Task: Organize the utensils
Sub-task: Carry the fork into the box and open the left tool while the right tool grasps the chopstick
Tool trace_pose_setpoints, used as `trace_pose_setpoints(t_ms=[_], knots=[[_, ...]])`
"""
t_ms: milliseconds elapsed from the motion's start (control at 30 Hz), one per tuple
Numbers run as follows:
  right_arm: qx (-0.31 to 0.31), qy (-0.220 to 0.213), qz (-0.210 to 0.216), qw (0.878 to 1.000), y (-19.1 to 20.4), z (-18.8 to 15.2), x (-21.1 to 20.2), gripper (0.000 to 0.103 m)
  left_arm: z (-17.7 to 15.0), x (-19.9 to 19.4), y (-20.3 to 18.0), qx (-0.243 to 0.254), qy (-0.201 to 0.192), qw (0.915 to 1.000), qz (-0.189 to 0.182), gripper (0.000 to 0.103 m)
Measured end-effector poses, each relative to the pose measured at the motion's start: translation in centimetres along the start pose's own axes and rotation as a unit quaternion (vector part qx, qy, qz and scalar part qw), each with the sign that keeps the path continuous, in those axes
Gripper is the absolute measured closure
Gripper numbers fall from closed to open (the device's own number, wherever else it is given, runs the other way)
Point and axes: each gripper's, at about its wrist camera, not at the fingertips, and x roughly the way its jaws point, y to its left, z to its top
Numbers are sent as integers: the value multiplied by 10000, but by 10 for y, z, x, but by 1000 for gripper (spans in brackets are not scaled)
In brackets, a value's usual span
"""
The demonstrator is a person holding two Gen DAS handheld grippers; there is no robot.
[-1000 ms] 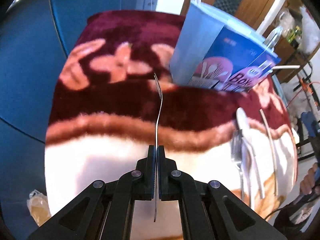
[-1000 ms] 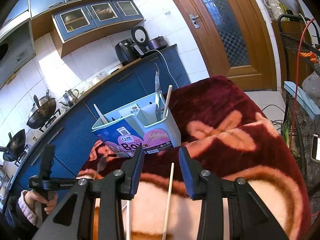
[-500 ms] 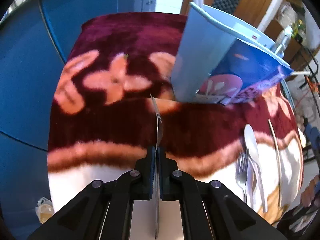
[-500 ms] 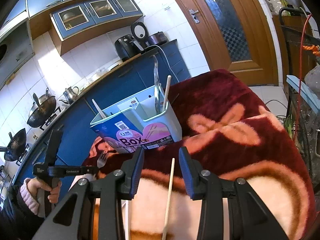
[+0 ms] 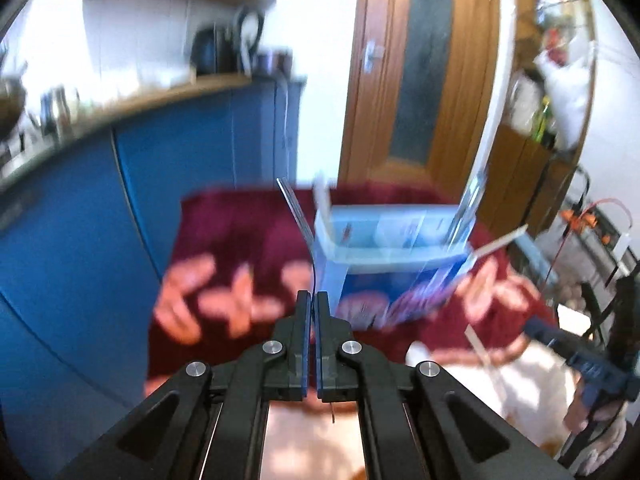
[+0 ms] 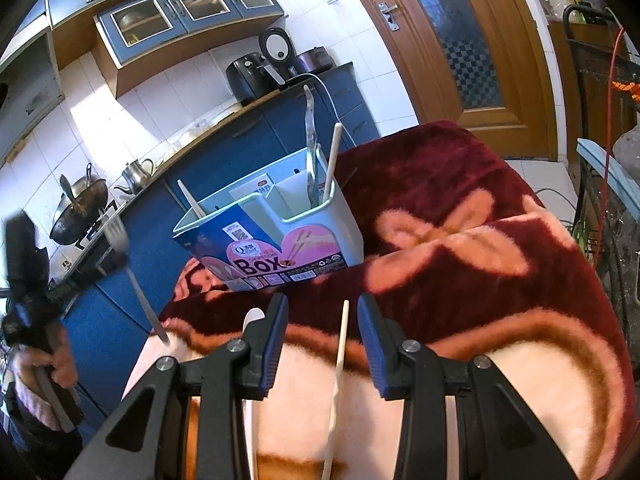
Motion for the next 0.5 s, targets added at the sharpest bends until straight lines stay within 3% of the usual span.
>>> trace_pose_setpoints(t_ms=[300,400,500], knots=[[-229,298,-174,9991,6,2,9,63,60,-24,-19,-155,-1319,9911,-117,102],[-383,329,-297,9983,6,6,7,63,72,-14,-24,-188,-1612,9867,-63,102],[-530,537,-387,9964,7,11,11,63,78,6,-31,-97,-1644,9863,16,102]])
